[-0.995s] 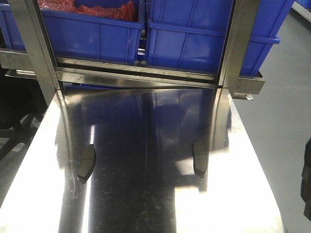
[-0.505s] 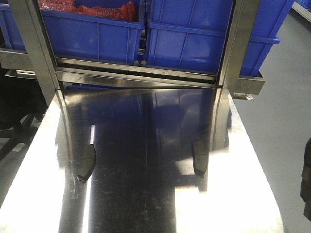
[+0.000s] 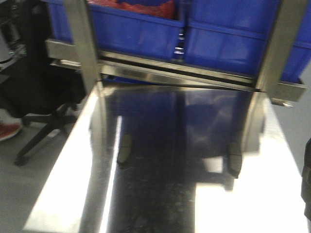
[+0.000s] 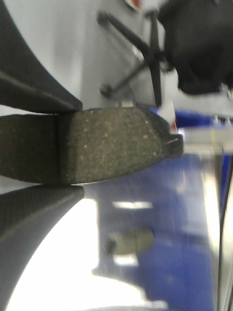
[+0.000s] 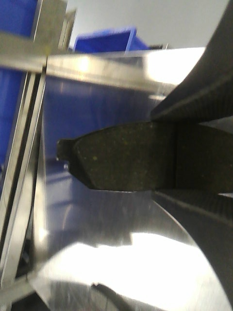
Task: Move and align brake pads A on conveyor
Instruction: 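Turn the base away from the table holding both brake pads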
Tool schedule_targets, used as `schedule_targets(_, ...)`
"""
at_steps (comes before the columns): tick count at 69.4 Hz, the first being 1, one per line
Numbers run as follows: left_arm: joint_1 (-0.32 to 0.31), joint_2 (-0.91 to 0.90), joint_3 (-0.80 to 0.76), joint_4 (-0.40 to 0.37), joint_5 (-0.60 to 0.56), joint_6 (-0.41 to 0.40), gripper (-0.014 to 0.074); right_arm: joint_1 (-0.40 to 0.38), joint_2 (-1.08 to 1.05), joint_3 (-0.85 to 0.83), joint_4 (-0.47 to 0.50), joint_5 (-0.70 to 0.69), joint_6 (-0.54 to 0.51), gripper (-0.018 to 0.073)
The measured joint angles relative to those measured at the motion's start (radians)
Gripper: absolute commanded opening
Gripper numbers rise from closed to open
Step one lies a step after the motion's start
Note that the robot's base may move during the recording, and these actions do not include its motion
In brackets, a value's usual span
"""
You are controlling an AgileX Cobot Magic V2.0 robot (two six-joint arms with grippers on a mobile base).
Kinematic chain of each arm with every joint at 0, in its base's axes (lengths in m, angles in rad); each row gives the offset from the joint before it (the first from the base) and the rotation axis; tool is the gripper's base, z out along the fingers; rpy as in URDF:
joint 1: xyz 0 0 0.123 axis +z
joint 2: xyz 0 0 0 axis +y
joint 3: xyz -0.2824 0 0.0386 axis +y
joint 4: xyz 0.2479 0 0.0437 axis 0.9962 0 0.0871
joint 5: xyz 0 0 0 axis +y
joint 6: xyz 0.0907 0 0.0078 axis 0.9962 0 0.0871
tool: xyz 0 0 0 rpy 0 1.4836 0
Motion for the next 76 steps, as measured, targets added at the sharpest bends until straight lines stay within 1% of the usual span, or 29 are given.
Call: schedule_targets(76,0.000,0.000,0.000,0.000,0.000,0.000,-0.0008,0.000,0.000,0.000,0.003,0.000,0.000,0.0025)
